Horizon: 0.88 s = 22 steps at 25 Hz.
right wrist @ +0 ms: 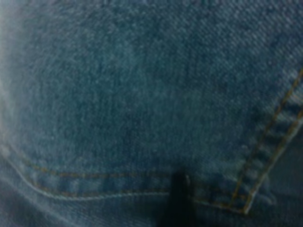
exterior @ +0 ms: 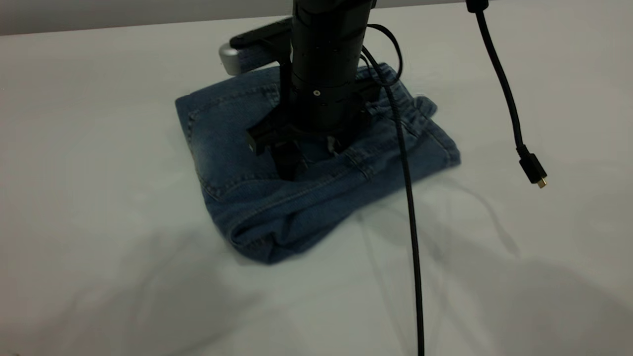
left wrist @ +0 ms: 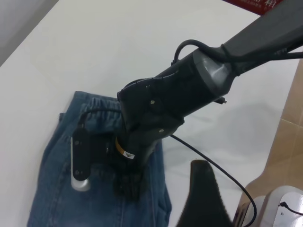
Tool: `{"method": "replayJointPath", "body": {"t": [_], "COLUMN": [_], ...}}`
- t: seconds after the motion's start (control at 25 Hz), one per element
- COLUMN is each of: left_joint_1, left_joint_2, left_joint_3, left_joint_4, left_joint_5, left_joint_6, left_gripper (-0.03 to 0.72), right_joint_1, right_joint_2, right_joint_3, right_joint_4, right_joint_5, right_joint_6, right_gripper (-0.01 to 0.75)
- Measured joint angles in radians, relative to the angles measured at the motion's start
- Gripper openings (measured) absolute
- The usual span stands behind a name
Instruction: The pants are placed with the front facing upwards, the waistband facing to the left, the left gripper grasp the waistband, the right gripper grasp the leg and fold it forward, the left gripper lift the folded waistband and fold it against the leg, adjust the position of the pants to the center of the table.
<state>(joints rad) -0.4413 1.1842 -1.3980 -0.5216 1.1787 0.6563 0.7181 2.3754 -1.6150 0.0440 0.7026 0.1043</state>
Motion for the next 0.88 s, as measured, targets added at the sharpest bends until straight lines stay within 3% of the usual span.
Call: {"method": "replayJointPath", "body": {"t": [0.28, 0.56, 0.88], "left_joint_1": [0.000, 0.000, 0.000], "left_joint_2": [0.000, 0.000, 0.000], "left_joint_3": [0.000, 0.000, 0.000], "left_joint_4": [0.000, -0.005, -0.009], "left_joint_5": [0.001, 0.017, 0.023], "left_joint_6": [0.000, 0.000, 0.000], "left_gripper": [0.446, 0.446, 0.446], "right_joint_1": [0.000, -0.001, -0.004], "right_joint_2": [0.000, 0.000, 0.001], "right_joint_3": [0.000, 0.001, 0.002], "right_joint_4": [-0.016, 0.013, 0.154], "right_joint_5": [0.132, 0.122, 0.039], "right_joint_6": [0.205, 0.411, 0.432], "right_gripper": [0.521, 0.521, 0.521]}}
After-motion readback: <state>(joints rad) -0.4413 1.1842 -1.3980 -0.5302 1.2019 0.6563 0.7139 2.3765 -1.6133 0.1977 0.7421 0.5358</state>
